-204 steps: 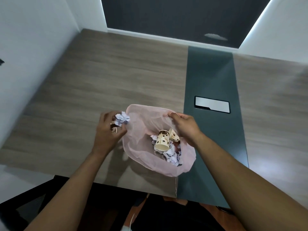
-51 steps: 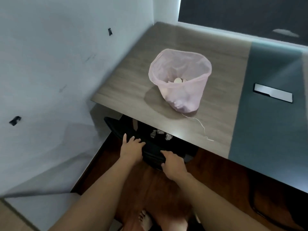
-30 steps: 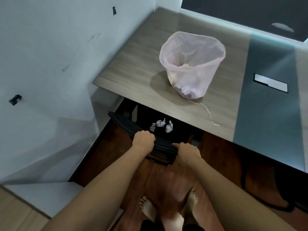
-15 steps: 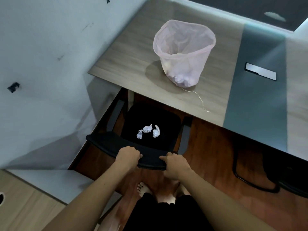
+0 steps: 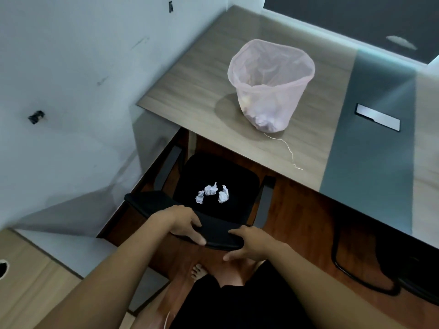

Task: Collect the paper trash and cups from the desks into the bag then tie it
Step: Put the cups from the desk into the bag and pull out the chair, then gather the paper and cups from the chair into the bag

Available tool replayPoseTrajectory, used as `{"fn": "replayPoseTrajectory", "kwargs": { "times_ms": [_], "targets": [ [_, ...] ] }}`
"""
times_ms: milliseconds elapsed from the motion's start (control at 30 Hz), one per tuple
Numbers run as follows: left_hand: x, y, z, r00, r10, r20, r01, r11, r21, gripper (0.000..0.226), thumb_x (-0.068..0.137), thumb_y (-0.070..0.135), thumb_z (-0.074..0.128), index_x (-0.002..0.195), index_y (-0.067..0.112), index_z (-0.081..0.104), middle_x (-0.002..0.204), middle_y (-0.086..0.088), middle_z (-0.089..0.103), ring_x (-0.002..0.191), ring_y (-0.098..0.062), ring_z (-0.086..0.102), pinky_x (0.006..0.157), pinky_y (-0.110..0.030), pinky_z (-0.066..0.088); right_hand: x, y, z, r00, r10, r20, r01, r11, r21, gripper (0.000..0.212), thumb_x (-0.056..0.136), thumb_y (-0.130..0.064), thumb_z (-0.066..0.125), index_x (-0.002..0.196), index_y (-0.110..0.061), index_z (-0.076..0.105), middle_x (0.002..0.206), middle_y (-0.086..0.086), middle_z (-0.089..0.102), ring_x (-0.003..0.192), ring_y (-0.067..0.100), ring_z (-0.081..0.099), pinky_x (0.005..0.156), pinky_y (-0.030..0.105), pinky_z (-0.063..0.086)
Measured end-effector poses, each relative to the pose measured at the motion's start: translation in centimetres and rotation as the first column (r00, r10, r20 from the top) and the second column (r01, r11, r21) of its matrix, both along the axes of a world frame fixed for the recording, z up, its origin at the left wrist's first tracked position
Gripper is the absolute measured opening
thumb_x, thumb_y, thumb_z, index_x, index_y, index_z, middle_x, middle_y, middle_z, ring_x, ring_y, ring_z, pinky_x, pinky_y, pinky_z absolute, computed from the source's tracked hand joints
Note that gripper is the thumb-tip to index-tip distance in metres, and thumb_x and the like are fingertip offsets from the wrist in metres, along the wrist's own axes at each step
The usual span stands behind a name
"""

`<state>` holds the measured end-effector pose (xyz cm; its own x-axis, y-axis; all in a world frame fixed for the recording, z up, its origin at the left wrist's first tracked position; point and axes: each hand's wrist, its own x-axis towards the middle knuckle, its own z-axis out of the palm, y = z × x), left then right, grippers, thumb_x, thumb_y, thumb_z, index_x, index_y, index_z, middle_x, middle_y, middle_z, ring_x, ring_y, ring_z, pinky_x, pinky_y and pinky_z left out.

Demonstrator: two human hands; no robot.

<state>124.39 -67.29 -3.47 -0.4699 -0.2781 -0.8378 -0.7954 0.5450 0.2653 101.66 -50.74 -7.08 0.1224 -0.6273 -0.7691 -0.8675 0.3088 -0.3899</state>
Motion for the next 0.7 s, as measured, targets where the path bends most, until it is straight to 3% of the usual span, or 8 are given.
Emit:
{"fn": "replayPoseTrajectory", "kwargs": {
  "times_ms": [100,167,233,367,500,600,700],
  "targets": [
    [-0.2,-1.9,0.4,0.963,0.248,-0.106,-0.231,0.961,0.155,0.059,0.093,0.08,0.062,0.133,0.038,0.076,0.128,0.017,0.077,0.12,-0.006,0.071,0.111,-0.032,0.053,-3.1,-1.3,2.1,0.937,-0.256,0.238,0.248,0.967,0.062,0.098,0.075,-0.094,0.068,0.153,-0.036,0.061,0.155,-0.012,0.062,0.14,0.011,0.058,0.119,0.035,0.044],
    [-1.1,-3.1,1.1,0.911,0.371,-0.179,-0.34,0.922,0.183,0.047,0.102,0.067,0.061,0.129,0.032,0.077,0.119,0.014,0.08,0.106,-0.007,0.077,0.097,-0.027,0.059,-5.6,-3.2,3.3,0.887,-0.353,0.298,0.374,0.927,-0.015,0.077,0.08,-0.094,0.064,0.135,-0.041,0.075,0.138,-0.019,0.073,0.127,0.002,0.067,0.115,0.034,0.05],
    [-2.4,-4.5,2.1,0.842,0.459,-0.283,-0.428,0.888,0.167,0.04,0.106,0.059,0.06,0.126,0.03,0.077,0.118,0.014,0.08,0.103,-0.007,0.078,0.09,-0.027,0.059,-8.5,-6.2,4.6,0.812,-0.462,0.357,0.52,0.851,-0.08,0.062,0.089,-0.087,0.062,0.122,-0.037,0.08,0.125,-0.015,0.079,0.113,0.004,0.075,0.108,0.037,0.058],
    [-7.2,-7.9,4.4,0.535,0.755,-0.379,-0.659,0.654,0.371,0.028,0.111,0.043,0.058,0.128,0.029,0.075,0.118,0.014,0.082,0.109,-0.014,0.079,0.102,-0.04,0.059,-15.4,-14.1,8.3,0.642,-0.573,0.509,0.748,0.615,-0.251,0.041,0.108,-0.054,0.06,0.114,-0.018,0.079,0.12,0.002,0.083,0.093,0.023,0.083,0.083,0.036,0.06],
    [-14.3,-12.1,6.2,0.23,0.873,-0.43,-0.764,0.435,0.476,0.03,0.114,0.032,0.051,0.125,0.02,0.076,0.114,0.005,0.084,0.111,-0.025,0.08,0.1,-0.041,0.06,-23.3,-22.5,12.6,0.655,-0.491,0.574,0.756,0.429,-0.495,0.035,0.112,-0.042,0.059,0.107,-0.013,0.079,0.106,-0.005,0.084,0.084,0.02,0.08,0.08,0.042,0.063],
    [-19.9,-15.6,6.9,0.113,0.901,-0.418,-0.781,0.341,0.524,0.03,0.113,0.035,0.054,0.124,0.019,0.077,0.115,0.003,0.084,0.104,-0.022,0.08,0.096,-0.039,0.06,-28.7,-28.4,14.4,0.73,-0.439,0.523,0.668,0.3,-0.681,0.024,0.108,-0.04,0.061,0.101,-0.023,0.078,0.104,-0.01,0.081,0.095,0.013,0.075,0.093,0.043,0.06],
    [-25.7,-19.0,6.4,0.015,0.919,-0.393,-0.802,0.246,0.545,0.031,0.111,0.04,0.055,0.122,0.02,0.076,0.115,0.004,0.084,0.095,-0.018,0.078,0.084,-0.033,0.059,-33.6,-33.7,15.2,0.817,-0.433,0.381,0.492,0.178,-0.852,0.023,0.104,-0.038,0.061,0.112,-0.025,0.078,0.12,-0.008,0.073,0.119,0.021,0.063,0.11,0.042,0.045]
  ]
}}
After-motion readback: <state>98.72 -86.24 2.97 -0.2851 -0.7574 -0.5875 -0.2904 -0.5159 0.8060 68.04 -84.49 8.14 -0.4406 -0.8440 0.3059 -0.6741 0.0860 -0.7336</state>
